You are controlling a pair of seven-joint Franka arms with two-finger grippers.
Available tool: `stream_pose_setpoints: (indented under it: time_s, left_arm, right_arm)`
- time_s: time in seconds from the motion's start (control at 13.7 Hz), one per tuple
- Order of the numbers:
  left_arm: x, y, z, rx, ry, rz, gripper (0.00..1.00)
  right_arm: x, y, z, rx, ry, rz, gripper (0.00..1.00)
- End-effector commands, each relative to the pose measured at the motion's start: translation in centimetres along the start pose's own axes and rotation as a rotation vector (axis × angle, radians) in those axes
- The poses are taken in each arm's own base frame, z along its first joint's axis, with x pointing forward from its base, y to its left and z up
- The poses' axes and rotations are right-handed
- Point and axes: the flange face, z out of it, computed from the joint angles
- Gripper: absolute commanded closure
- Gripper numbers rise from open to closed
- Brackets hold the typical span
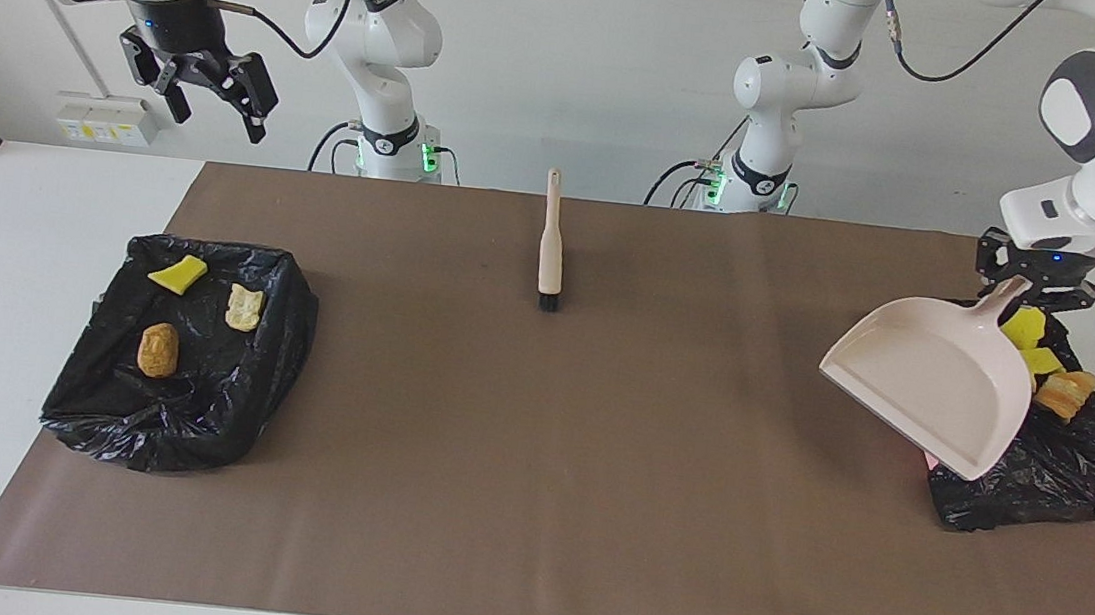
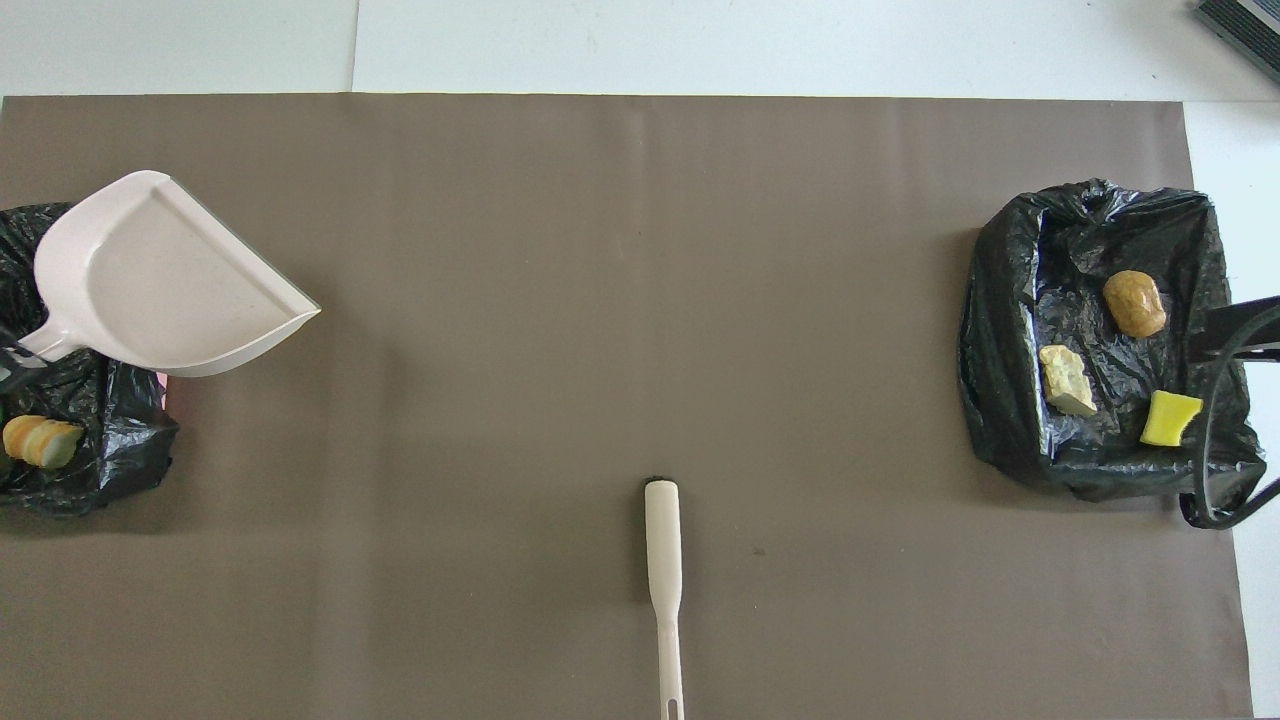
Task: Sweep and dump trash in bin
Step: 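Bring the dustpan back to the table center with the left gripper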
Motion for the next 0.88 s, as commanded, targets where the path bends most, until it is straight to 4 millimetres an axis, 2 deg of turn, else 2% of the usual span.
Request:
stream_pose_setpoints:
  time_s: [0.0,0.22,0.29,0.44,0.66,0.73,0.8]
  left_arm:
    - [4.2,4.5,0.2,-0.015,0.038,-0.121,1.0]
    - [11.6,10.1,1.2,-0.059,0.133,-0.283,1.0]
    - [13.9,12.1,1.5,-0.089,0.172,-0.345,1.0]
    - [18.5,16.1,3.0,-0.124,0.207,-0.439,1.0]
    - [23.4,20.9,4.4,-0.138,0.28,-0.536,1.0]
    - [25.0,22.5,5.7,-0.145,0.267,-0.557,1.0]
    - [26.5,24.7,5.9,-0.145,0.27,-0.569,1.0]
  right_arm:
    - [0.2,0.9,0.8,0.016,0.027,-0.046,0.0]
    - [0.8,1.1,1.4,0.006,0.032,-0.116,0.0]
    - [0.9,1.8,1.3,0.001,0.033,-0.108,0.0]
    - [1.0,1.9,1.4,-0.011,0.03,-0.113,0.0]
    - [1.4,2.0,1.7,-0.026,0.02,-0.131,0.0]
    - [1.3,1.9,1.8,-0.023,0.02,-0.131,0.0]
    - [1.4,2.0,1.9,-0.015,0.024,-0.127,0.0]
